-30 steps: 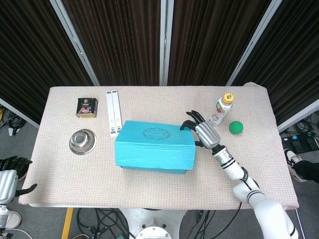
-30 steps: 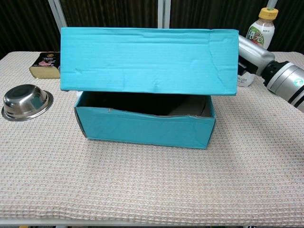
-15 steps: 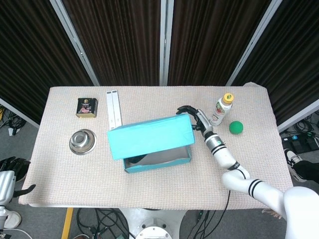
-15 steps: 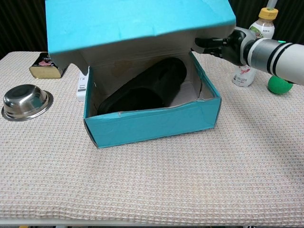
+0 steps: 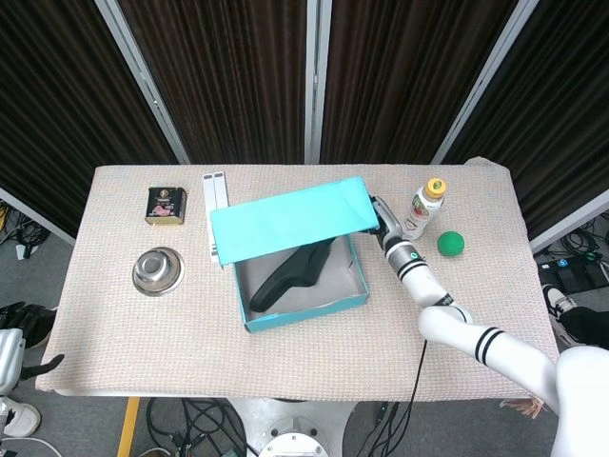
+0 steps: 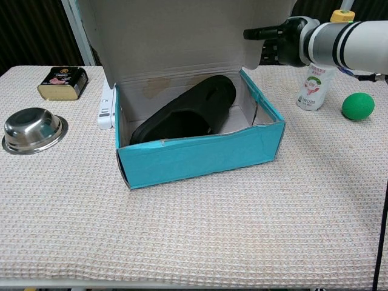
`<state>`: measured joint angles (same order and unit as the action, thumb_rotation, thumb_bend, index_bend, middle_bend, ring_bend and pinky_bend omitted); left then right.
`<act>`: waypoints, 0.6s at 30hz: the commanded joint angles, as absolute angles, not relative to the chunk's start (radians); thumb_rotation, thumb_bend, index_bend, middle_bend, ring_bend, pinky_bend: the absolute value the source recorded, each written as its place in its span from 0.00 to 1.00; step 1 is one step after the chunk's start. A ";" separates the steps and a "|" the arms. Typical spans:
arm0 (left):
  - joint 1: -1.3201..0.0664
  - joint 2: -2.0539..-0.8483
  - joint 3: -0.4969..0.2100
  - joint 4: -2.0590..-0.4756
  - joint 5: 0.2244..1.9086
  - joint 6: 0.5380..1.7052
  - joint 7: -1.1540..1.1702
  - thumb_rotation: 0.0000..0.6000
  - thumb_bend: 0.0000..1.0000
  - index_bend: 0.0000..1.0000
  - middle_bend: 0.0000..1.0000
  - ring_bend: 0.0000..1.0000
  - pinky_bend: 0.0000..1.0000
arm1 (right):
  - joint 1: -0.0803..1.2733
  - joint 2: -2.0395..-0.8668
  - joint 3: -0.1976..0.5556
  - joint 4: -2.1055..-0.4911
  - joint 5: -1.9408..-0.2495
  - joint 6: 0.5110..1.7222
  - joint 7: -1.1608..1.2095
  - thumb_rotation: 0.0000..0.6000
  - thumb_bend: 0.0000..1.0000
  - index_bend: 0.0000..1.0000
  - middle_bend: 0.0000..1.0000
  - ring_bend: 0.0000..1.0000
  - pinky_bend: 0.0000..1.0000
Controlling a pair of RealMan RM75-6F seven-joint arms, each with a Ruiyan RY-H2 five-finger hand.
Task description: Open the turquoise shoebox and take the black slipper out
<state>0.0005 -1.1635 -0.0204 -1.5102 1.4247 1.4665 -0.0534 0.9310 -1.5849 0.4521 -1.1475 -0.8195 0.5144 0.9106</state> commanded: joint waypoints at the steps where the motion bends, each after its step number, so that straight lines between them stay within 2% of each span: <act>1: 0.003 -1.161 -0.020 -1.512 1.425 1.470 -0.055 1.00 0.02 0.31 0.24 0.13 0.14 | 0.990 -1.562 0.495 -1.165 -0.669 0.540 0.780 1.00 0.37 0.30 0.32 0.00 0.00; 5: 0.006 -1.158 -0.020 -1.517 1.423 1.472 -0.054 1.00 0.02 0.31 0.24 0.13 0.14 | 1.018 -1.546 0.515 -1.205 -0.579 0.595 0.690 1.00 0.18 0.23 0.29 0.00 0.00; 8: 0.005 -1.156 -0.019 -1.521 1.426 1.470 -0.053 1.00 0.02 0.31 0.24 0.13 0.14 | 1.046 -1.542 0.518 -1.214 -0.513 0.627 0.615 1.00 0.07 0.09 0.20 0.00 0.00; 9: 0.005 -1.156 -0.018 -1.522 1.427 1.471 -0.053 1.00 0.02 0.31 0.24 0.13 0.14 | 1.054 -1.542 0.517 -1.214 -0.492 0.638 0.590 1.00 0.05 0.04 0.14 0.00 0.00; 13: 0.010 -1.157 -0.016 -1.520 1.430 1.477 -0.056 1.00 0.02 0.31 0.24 0.13 0.14 | 1.073 -1.548 0.518 -1.224 -0.469 0.746 0.488 1.00 0.00 0.00 0.00 0.00 0.00; 18: 0.011 -1.157 -0.015 -1.521 1.427 1.472 -0.057 1.00 0.02 0.31 0.24 0.13 0.14 | 1.029 -1.602 0.483 -1.244 -0.651 1.026 0.416 1.00 0.00 0.00 0.00 0.00 0.00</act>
